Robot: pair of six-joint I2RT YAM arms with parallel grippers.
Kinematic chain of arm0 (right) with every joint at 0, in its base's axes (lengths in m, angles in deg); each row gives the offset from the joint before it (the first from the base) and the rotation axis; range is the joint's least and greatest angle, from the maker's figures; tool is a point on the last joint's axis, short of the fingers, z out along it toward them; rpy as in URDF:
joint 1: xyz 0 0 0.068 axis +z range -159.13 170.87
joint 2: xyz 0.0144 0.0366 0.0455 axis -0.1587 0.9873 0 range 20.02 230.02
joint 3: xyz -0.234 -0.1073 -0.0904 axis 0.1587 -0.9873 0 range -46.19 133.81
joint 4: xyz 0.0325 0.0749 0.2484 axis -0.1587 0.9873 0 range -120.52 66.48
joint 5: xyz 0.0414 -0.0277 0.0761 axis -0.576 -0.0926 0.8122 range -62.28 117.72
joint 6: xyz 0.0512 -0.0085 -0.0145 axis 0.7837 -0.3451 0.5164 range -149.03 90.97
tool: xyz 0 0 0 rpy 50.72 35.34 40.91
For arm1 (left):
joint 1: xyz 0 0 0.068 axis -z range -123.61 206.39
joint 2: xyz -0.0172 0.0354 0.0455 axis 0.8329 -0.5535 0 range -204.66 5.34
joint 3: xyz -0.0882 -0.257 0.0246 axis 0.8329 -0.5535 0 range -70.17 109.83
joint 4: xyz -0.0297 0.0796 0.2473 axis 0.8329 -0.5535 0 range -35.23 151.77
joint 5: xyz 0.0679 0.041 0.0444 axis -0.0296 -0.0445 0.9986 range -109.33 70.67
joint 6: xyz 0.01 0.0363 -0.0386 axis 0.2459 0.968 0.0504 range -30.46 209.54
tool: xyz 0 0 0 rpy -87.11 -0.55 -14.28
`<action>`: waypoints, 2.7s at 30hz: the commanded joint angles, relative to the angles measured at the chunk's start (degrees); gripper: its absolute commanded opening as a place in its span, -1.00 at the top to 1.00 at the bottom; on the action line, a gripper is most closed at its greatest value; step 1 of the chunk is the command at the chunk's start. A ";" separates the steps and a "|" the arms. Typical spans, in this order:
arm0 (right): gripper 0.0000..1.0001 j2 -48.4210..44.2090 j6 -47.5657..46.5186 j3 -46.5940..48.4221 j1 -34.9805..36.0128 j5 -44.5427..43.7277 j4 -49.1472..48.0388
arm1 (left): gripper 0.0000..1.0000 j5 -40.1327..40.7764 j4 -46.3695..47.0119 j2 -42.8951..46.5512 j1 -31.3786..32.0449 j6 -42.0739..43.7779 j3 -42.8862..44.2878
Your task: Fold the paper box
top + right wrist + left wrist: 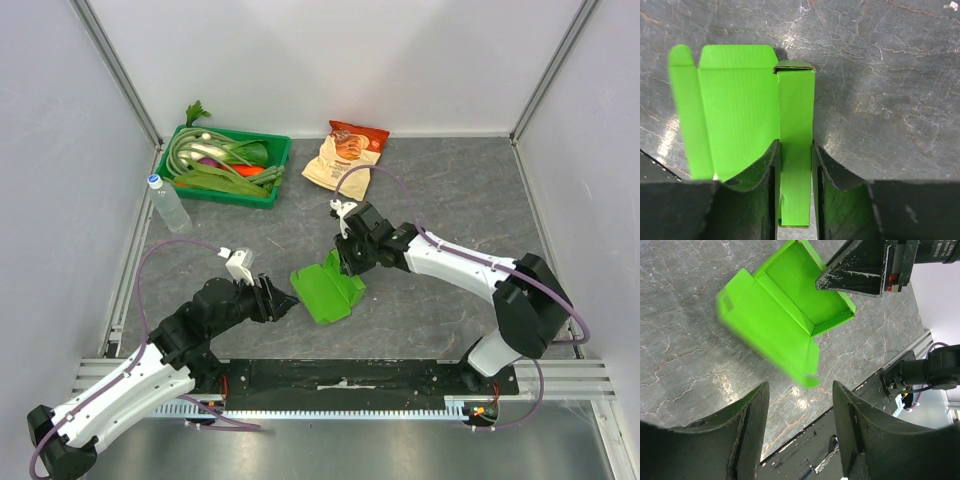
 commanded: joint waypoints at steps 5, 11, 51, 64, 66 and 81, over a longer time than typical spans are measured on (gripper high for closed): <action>0.67 -4.19 5.57 -2.01 -2.69 1.38 -3.81 | -0.21 -0.74 0.09 0.23 -0.30 -1.53 2.91; 0.73 -9.02 15.84 -11.41 -10.86 5.52 -13.37 | -0.24 8.10 -1.93 0.85 -0.30 -3.72 3.52; -0.83 -20.72 5.85 -23.38 -23.00 7.01 -20.51 | -0.59 19.04 -11.16 -59.43 -23.94 4.80 25.58; -0.83 -20.98 4.96 -22.76 -23.00 7.54 -20.60 | 0.09 15.34 -13.27 -56.03 -23.24 -1.53 19.61; -0.83 -21.24 4.96 -22.85 -23.00 7.54 -20.51 | -0.20 16.57 -15.19 -54.09 -22.01 -1.09 19.78; -0.83 -23.88 6.28 -24.87 -23.00 8.42 -21.13 | -0.42 15.52 -15.65 -56.27 -17.17 -0.74 18.46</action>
